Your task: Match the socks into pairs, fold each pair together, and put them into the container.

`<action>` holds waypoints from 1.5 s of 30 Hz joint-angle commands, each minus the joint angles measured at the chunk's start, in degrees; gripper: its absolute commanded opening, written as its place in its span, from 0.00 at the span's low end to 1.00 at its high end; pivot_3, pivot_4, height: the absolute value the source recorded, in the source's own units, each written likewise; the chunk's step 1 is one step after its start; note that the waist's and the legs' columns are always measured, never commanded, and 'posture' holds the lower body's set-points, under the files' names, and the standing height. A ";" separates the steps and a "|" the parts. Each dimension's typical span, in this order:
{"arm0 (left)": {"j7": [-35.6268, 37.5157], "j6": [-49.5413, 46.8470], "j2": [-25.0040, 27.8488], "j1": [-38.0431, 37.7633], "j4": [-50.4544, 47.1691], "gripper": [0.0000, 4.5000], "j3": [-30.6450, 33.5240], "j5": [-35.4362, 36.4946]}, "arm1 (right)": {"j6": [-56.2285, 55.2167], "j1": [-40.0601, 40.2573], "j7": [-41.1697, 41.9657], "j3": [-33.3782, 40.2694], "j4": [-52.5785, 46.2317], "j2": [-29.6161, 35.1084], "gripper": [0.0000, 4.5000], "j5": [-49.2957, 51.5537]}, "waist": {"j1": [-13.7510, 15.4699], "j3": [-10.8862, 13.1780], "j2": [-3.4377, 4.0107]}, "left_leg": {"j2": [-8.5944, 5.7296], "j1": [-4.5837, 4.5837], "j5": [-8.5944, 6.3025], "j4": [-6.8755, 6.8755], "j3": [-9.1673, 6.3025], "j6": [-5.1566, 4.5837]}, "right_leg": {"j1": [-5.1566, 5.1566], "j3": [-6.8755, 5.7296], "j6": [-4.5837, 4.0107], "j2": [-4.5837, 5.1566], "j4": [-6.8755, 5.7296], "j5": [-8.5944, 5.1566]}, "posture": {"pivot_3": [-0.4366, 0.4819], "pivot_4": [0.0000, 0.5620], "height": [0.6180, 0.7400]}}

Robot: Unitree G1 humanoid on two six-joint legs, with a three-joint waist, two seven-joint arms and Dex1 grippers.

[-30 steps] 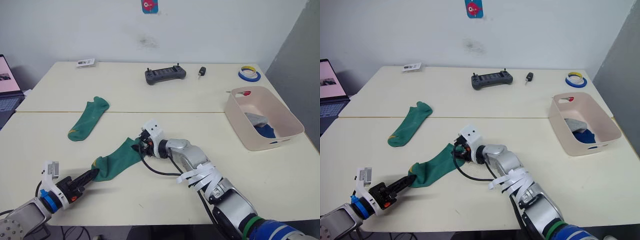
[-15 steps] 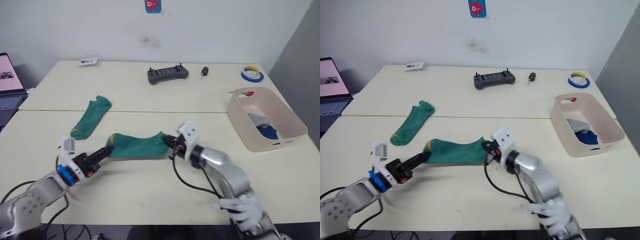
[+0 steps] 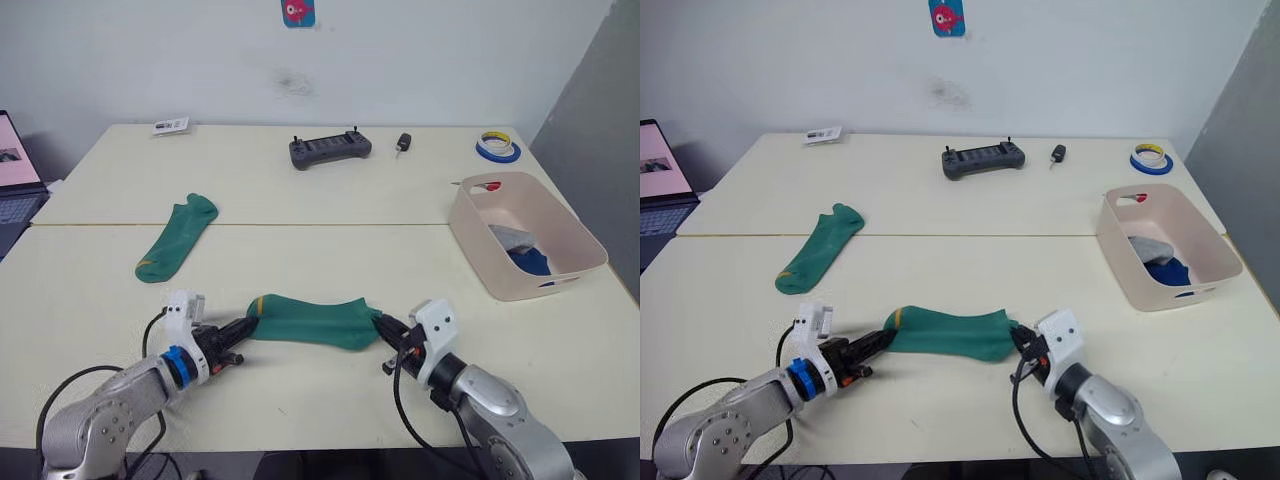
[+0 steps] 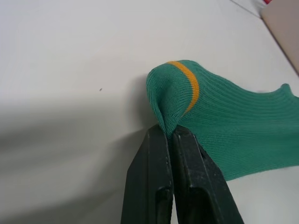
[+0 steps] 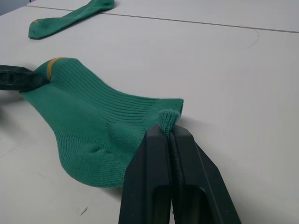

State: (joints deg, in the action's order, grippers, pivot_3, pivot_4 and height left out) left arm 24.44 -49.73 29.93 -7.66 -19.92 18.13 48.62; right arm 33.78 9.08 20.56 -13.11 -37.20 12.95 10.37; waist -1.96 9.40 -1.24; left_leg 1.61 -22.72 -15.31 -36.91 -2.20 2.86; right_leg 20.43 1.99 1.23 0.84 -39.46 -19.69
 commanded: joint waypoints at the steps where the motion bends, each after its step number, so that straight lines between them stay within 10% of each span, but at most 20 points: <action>1: -0.88 0.60 -0.20 -3.42 -4.41 0.00 4.56 1.69 | -3.54 -0.52 -0.38 0.45 0.72 0.86 0.01 -1.01 | 0.08 0.00 -0.01 | 0.00 0.00 0.00 0.00 0.00 0.00 | 0.00 0.00 0.00 0.00 0.02 0.00 | 0.48 0.27 1.00; 14: 6.55 5.05 3.10 -8.19 -5.42 0.11 -1.17 -4.56 | 0.03 -2.38 1.07 -2.12 2.51 5.52 0.00 -1.72 | 0.20 0.01 0.00 | -0.02 0.00 0.00 0.00 -0.01 0.00 | -0.11 -0.06 0.00 0.01 0.16 0.00 | 0.48 0.27 1.00; 25: 13.96 14.30 7.16 -10.82 -2.10 0.84 4.08 -8.66 | -0.25 -0.86 1.69 0.45 -1.81 8.28 0.79 -1.78 | 0.20 0.02 0.02 | 0.01 0.08 -0.01 0.03 -0.02 -0.01 | -0.14 -0.05 0.00 -0.01 0.16 0.00 | 0.48 0.27 1.00; 28: 17.35 18.97 9.18 -7.36 0.19 0.90 4.21 -11.19 | -2.65 -2.12 3.52 1.14 -3.27 10.38 1.00 -1.80 | 0.27 0.02 0.01 | 0.01 0.06 -0.01 0.02 -0.03 -0.01 | -0.15 -0.10 0.00 -0.01 0.18 0.00 | 0.48 0.27 1.00; 35: 20.39 20.82 9.41 2.42 3.21 0.76 0.11 -12.27 | -3.79 -5.98 5.93 -0.07 -3.27 10.07 0.85 -0.01 | 0.39 0.02 -0.01 | -0.01 0.01 0.00 0.00 -0.06 -0.01 | -0.22 -0.16 0.01 0.00 0.27 0.01 | 0.48 0.27 1.00; 45: 5.43 16.85 0.47 3.15 3.35 0.05 7.76 -8.53 | -1.73 -9.87 6.02 -0.71 -3.73 9.71 0.06 0.63 | 0.09 0.02 -0.01 | 0.02 0.00 -0.01 -0.04 -0.06 -0.02 | -0.21 -0.13 0.01 0.01 0.27 0.02 | 0.48 0.27 1.00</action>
State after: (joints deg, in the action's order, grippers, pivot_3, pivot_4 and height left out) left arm 33.88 -31.49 31.12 -4.43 -14.98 22.92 37.81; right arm 31.89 0.48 26.64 -13.90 -38.58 23.12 10.29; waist -1.87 9.42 -1.25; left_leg 1.63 -22.71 -15.32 -36.96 -2.27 2.83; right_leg 20.22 1.86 1.27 0.85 -39.19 -19.65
